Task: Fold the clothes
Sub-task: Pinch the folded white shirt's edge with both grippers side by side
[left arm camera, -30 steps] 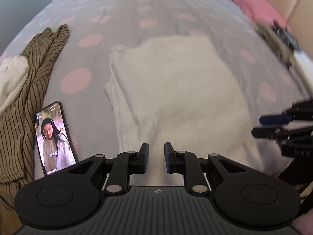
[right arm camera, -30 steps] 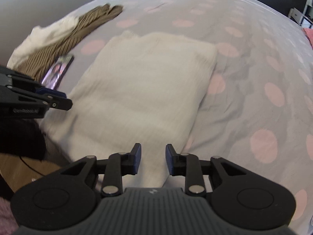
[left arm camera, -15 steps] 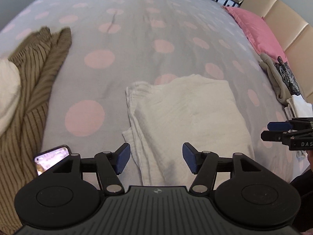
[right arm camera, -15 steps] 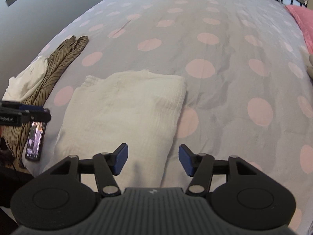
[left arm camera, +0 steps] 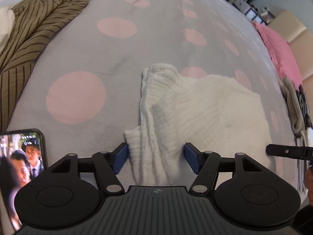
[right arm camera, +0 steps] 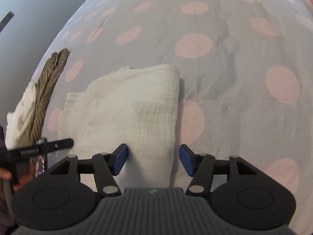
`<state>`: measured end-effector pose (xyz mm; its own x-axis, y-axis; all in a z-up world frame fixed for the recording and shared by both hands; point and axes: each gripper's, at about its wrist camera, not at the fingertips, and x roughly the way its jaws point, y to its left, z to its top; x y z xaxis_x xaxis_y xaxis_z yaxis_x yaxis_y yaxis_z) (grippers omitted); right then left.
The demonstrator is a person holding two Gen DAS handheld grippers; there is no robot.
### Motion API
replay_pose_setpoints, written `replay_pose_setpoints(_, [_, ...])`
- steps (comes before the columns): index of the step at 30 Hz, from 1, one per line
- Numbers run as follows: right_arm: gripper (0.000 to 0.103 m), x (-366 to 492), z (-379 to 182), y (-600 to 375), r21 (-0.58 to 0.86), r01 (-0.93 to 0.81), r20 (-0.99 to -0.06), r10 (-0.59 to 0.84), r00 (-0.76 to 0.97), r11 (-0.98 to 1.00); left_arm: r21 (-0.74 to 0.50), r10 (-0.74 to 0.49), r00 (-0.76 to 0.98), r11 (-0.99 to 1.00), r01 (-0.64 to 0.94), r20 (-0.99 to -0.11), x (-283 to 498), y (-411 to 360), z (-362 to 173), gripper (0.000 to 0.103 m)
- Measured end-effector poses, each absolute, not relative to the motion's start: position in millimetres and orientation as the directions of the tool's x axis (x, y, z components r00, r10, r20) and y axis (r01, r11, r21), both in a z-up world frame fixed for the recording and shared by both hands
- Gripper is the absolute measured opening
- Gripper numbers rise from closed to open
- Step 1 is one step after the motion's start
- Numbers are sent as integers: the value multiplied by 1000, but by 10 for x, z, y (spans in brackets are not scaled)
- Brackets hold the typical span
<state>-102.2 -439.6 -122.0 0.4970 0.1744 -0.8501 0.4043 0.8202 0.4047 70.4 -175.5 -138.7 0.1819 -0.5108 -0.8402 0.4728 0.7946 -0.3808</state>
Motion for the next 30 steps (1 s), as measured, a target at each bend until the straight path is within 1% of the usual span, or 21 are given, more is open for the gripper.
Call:
replay_pose_setpoints(5, [62, -886, -1417, -4447, 461, 443, -841, 219, 495, 769, -274, -436, 270, 835, 478, -859, 532, -1930, -1359, 66])
replay_pose_setpoints(8, [63, -849, -1485, -4445, 471, 453, -838, 225, 497, 757, -231, -403, 293, 846, 481, -867, 465, -2005, -1342, 64])
replay_pose_setpoints(11, [63, -823, -1512, -4413, 469, 449, -836, 218, 503, 760, -232, -396, 289, 852, 470, -872, 467, -2020, -1341, 61])
replay_pose_setpoints(14, [59, -786, -1510, -4339, 441, 440, -844, 195, 500, 782, -228, -385, 282, 858, 461, -879, 476, -2041, -1337, 60])
replay_pose_setpoints(15, [57, -767, -1505, -4310, 428, 436, -848, 185, 496, 792, -217, -376, 284, 859, 464, -882, 467, -2062, -1330, 59])
replay_pose_setpoints(19, [48, -720, -1484, -4214, 389, 414, -859, 161, 487, 823, -187, -356, 291, 858, 479, -888, 410, -2142, -1313, 47])
replay_pose_setpoints(21, [40, -731, -1469, -4195, 378, 405, -858, 151, 491, 832, -185, -356, 289, 855, 484, -889, 397, -2159, -1307, 43])
replay_pose_setpoints(23, [35, -740, -1450, -4178, 368, 396, -856, 140, 498, 841, -194, -367, 283, 848, 494, -886, 386, -2176, -1299, 30])
replay_pose_setpoints(24, [32, -740, -1439, -4164, 361, 390, -854, 133, 502, 847, -195, -373, 283, 843, 501, -883, 370, -2180, -1290, 26])
replay_pose_setpoints(25, [31, -741, -1425, -4148, 354, 381, -853, 127, 506, 854, -196, -379, 284, 837, 511, -881, 349, -2189, -1279, 20])
replay_pose_setpoints(28, [28, -746, -1383, -4112, 334, 362, -849, 112, 516, 870, -179, -383, 306, 830, 529, -871, 268, -2199, -1257, 16])
replay_pose_setpoints(30, [27, -769, -1349, -4113, 334, 359, -844, 107, 525, 872, -173, -387, 318, 827, 535, -866, 234, -2198, -1232, 15])
